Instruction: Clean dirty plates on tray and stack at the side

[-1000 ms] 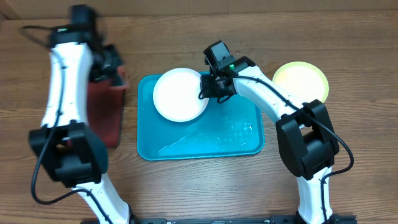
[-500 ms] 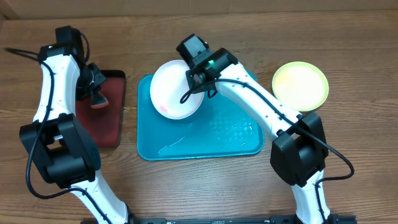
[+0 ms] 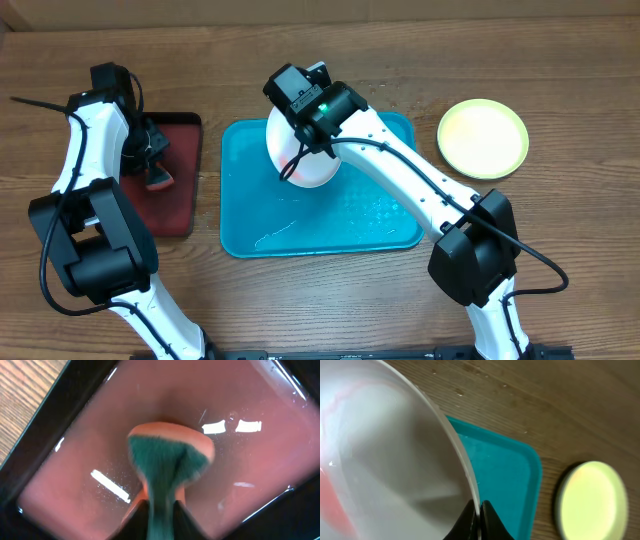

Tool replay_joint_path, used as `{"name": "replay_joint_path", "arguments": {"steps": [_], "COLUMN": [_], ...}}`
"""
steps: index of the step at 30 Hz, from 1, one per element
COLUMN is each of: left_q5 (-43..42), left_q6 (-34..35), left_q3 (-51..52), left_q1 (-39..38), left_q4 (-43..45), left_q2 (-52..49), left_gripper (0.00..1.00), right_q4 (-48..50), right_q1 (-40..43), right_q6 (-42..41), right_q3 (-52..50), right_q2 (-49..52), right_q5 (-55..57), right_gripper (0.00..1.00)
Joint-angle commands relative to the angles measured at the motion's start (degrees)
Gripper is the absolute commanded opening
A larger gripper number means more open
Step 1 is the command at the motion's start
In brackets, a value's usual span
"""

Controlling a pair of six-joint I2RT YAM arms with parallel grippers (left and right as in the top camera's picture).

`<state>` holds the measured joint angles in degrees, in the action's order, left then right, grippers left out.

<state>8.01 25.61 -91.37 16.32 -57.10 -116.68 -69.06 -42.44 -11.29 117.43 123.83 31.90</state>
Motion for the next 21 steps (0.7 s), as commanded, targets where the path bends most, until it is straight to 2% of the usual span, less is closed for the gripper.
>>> {"name": "replay_joint_path", "arguments": {"steps": [1,3,6,10,14,15,16,17,19,21], "left_q5": [1.0,1.0,0.9,-0.2,-2.0,-2.6,-3.2,-3.6,-3.6,-3.5], "left_q6": [0.6,0.6,0.6,0.6,0.6,0.6,0.6,0.6,0.6,0.6], "left_q3": [0.5,0.3,-1.5,-7.3,-15.3,-16.7,-18.0,-18.9,-19.5,-19.4], "left_q1": [0.0,0.0,0.0,0.0,0.0,0.0,0.0,0.0,0.0,0.0], "left_q4": [0.4,0.4,-1.4,-6.1,-11.1,-11.9,-12.5,-12.9,-12.9,-13.0], "left_q2": [-0.3,-0.3,-0.3,-0.3,-0.3,-0.3,-0.3,-0.3,-0.3,-0.3], "left_gripper": [0.31,0.35,0.35,0.37,0.42,0.46,0.54,0.66,1.0,1.0], "right_q4": [0.2,0.5,0.6,0.9,3.4,4.3,4.9,5.7,6.9,7.6], "right_q1": [-2.0,-3.3,-4.6,-6.6,-8.7,-9.2,-9.6,-10.1,-10.9,-11.6], "right_q6": [4.6,5.8,6.9,14.6,20.2,21.6,22.7,24.2,27.1,29.7], "right_q3": [2.2,2.2,2.2,2.2,2.2,2.2,2.2,2.2,2.2,2.2], "right_q2": [0.0,0.0,0.0,0.0,0.0,0.0,0.0,0.0,0.0,0.0], "right_q5": [7.4,11.7,18.3,24.3,30.9,32.5,33.7,35.2,38.0,40.5], "right_gripper": [0.04,0.04,0.04,0.04,0.04,0.04,0.04,0.04,0.04,0.04]}}
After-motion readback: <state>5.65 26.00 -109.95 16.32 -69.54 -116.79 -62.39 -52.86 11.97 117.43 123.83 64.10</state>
